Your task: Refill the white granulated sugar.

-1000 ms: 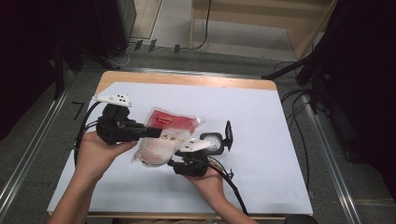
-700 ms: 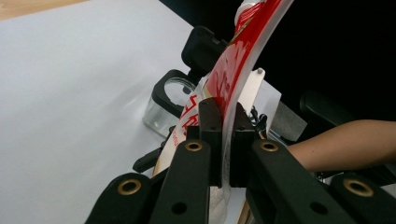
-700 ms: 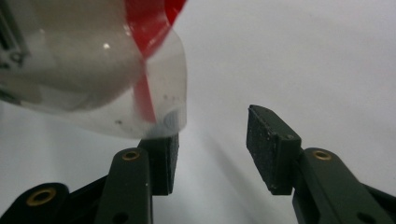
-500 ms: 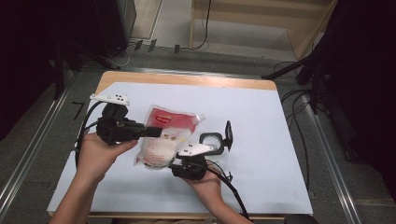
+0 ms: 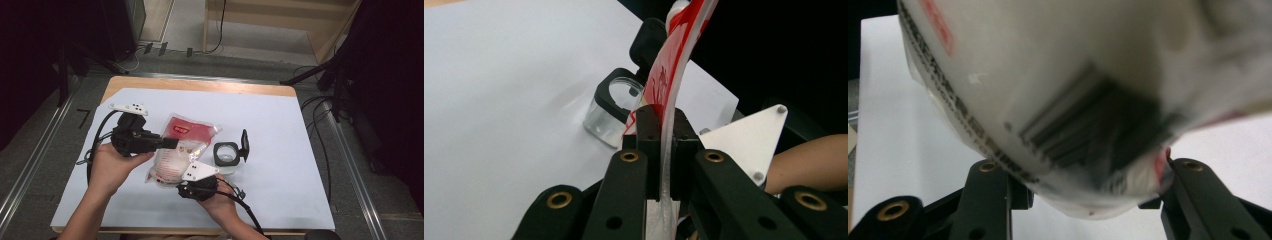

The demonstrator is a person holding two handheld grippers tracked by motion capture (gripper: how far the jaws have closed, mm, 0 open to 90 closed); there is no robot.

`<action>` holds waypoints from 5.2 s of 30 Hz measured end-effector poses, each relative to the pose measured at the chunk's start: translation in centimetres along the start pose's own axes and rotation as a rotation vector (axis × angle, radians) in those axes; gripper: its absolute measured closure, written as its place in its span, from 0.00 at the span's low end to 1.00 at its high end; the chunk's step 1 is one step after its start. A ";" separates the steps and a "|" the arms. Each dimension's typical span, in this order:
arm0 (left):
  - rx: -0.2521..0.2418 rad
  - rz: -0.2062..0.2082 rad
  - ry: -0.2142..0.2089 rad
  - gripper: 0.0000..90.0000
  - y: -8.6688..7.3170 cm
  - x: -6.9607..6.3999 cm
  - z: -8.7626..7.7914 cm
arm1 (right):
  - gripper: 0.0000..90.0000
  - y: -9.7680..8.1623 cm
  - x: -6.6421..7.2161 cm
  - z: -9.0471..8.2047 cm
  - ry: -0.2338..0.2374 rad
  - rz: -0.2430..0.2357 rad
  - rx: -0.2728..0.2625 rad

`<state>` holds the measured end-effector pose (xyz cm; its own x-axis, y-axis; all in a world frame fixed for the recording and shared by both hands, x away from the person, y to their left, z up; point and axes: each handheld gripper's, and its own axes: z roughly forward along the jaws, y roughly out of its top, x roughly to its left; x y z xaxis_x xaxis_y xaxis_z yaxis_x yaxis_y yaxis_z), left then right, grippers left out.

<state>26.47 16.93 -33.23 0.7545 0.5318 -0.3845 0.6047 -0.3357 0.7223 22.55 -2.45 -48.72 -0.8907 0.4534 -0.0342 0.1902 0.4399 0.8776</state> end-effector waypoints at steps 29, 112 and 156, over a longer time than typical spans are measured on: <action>-0.020 0.157 -0.072 0.82 -0.3 -0.3 3.0 | 0.60 1.4 0.9 -1.3 0.181 0.087 -0.013; 0.054 -0.083 0.037 0.80 2.4 -0.5 5.5 | 0.68 3.6 0.8 -1.5 0.211 0.174 -0.019; 0.042 -0.065 0.045 0.78 2.2 -0.6 5.7 | 0.69 3.5 1.3 -1.3 0.198 0.152 -0.013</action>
<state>28.75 11.43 -34.72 0.7016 0.5877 -0.4029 0.6630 -0.3314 0.6713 21.48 -1.33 -45.09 -0.9160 0.3523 0.1919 0.3240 0.3676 0.8717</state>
